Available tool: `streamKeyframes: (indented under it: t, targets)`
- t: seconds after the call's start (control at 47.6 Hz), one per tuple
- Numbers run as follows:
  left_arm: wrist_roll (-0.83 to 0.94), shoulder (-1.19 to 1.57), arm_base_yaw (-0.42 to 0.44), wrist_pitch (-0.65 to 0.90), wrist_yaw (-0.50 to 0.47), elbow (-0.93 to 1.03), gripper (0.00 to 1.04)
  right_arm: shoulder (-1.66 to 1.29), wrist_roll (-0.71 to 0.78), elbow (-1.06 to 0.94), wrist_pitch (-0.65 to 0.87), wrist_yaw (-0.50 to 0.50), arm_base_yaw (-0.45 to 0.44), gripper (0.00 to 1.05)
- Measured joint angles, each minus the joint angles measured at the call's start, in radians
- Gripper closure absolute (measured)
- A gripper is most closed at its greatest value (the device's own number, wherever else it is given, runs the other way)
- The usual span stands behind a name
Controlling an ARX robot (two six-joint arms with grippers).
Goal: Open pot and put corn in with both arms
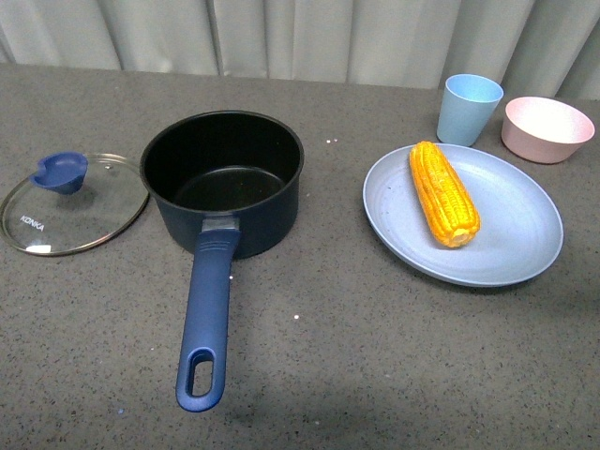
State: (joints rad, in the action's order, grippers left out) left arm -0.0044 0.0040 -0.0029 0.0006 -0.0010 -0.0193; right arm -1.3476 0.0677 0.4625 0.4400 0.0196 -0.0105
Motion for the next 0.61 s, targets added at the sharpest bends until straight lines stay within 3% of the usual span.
streamKeyframes:
  t: [0.294,0.61]
  targets:
    - [0.000,0.000,0.000,0.000,0.001,0.000,0.06,-0.332,-0.024,0.282,-0.217,0.052,0.077,0.09]
    - [0.000,0.000,0.000,0.000,0.000,0.000,0.06,-0.595,-0.113,0.508,-0.342,0.073,0.109,0.09]
